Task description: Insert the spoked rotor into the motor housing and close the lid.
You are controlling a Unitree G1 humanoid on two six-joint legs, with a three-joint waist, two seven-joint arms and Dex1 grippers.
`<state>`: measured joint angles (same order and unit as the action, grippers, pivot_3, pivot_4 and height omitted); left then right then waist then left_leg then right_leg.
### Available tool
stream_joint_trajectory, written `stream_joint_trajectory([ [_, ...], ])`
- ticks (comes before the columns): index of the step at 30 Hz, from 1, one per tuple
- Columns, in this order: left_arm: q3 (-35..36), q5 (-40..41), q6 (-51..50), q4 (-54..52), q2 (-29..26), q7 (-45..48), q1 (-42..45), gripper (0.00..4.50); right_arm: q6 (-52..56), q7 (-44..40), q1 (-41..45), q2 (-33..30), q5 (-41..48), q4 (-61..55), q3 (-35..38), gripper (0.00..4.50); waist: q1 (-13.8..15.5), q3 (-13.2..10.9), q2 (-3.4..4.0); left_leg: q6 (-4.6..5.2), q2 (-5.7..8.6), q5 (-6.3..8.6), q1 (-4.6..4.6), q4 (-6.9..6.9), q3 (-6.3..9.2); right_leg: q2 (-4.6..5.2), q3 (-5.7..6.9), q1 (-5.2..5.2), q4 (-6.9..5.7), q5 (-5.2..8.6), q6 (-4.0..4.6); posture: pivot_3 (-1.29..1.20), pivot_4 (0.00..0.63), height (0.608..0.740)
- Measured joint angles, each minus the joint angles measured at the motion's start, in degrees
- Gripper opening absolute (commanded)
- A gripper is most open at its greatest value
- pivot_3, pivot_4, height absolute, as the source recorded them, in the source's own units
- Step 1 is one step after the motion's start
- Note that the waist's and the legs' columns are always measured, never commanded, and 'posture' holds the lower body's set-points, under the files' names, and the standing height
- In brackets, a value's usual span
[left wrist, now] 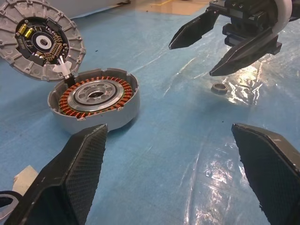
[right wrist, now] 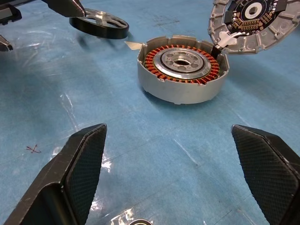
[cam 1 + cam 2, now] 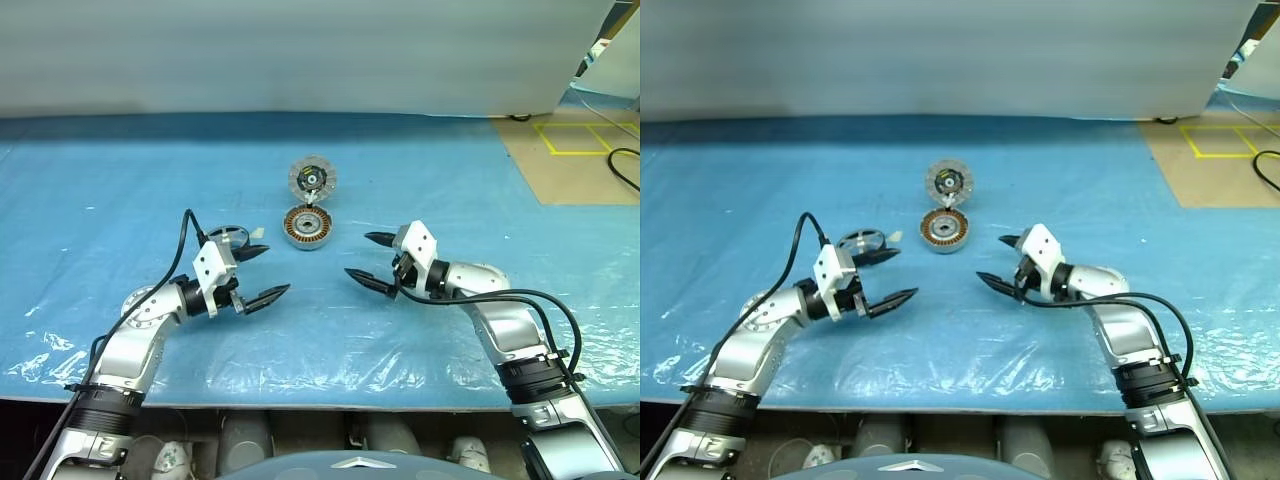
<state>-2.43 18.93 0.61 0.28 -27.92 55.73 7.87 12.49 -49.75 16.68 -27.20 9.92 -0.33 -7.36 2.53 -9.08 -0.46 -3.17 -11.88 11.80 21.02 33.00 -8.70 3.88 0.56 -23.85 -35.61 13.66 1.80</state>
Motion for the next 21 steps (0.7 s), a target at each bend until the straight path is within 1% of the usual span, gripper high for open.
stream_joint_trajectory([
  [3, 0.09, -0.05, 0.49, 1.04, 0.00, -0.12, 0.02, 4.47, 0.14, 0.14, 0.85, 0.28, 0.01, 0.01, -0.05, 4.50, -0.09, 0.00, 0.00, 0.00, 0.00, 0.00, -0.01, 0.00, 0.00, 0.00, 0.00, 0.00, -0.01, 0.00, 0.00, 0.00, 0.150, 0.740],
  [6, 0.17, -0.15, 0.85, 1.35, 0.05, -0.81, -0.07, 4.47, 0.52, -0.04, 5.08, 1.28, -0.30, 0.27, -1.25, 4.50, -0.36, 0.00, 0.00, 0.00, -0.01, 0.00, -0.04, 0.03, -0.01, 0.00, -0.01, -0.01, -0.08, -0.01, 0.01, 0.00, 0.150, 0.740],
  [9, 0.69, -0.07, 0.84, 0.75, 0.20, -1.91, -1.12, 4.47, 1.23, -0.67, 12.85, 3.27, -1.09, 2.17, -3.58, 4.50, -0.54, 0.00, 0.00, -0.01, -0.02, 0.00, -0.09, 0.04, -0.01, -0.01, -0.01, -0.02, -0.11, -0.03, 0.06, 0.00, 0.150, 0.740],
  [12, 1.00, -0.06, 0.80, 0.03, 0.23, -2.92, -2.29, 4.47, 2.09, -2.53, 21.03, 4.32, -2.65, 6.41, -6.49, 4.50, -0.33, 0.00, 0.00, 0.00, -0.02, 0.00, -0.05, 0.05, -0.01, -0.01, 0.01, -0.02, -0.09, -0.03, 0.06, 0.00, 0.150, 0.740],
  [15, 1.72, -0.05, 0.80, -0.84, 0.23, -3.89, -3.39, 4.47, 3.72, -6.53, 28.68, 4.81, -6.21, 12.40, -12.14, 4.50, -0.16, 0.00, -0.01, 0.02, -0.01, -0.02, 0.02, 0.05, 0.00, 0.00, 0.04, -0.03, -0.10, -0.04, 0.07, 0.00, 0.150, 0.740],
  [17, 1.99, -0.04, 0.79, -1.31, 0.39, -4.51, -3.75, 4.47, 4.95, -11.03, 33.22, 4.85, -9.18, 16.48, -17.05, 4.50, -0.07, 0.00, -0.01, 0.04, -0.03, -0.04, 0.08, 0.04, 0.03, 0.00, 0.10, -0.04, -0.11, -0.04, 0.07, 0.00, 0.150, 0.740],
  [21, 2.16, -0.05, 0.81, -1.99, 0.86, -5.53, -4.28, 4.47, 5.11, -19.48, 37.97, 5.02, -14.84, 23.76, -25.96, 4.50, -0.05, 0.00, -0.01, 0.14, -0.06, -0.09, 0.14, 0.04, 0.05, -0.01, 0.16, -0.06, -0.13, -0.04, 0.08, 0.00, 0.150, 0.740],
])
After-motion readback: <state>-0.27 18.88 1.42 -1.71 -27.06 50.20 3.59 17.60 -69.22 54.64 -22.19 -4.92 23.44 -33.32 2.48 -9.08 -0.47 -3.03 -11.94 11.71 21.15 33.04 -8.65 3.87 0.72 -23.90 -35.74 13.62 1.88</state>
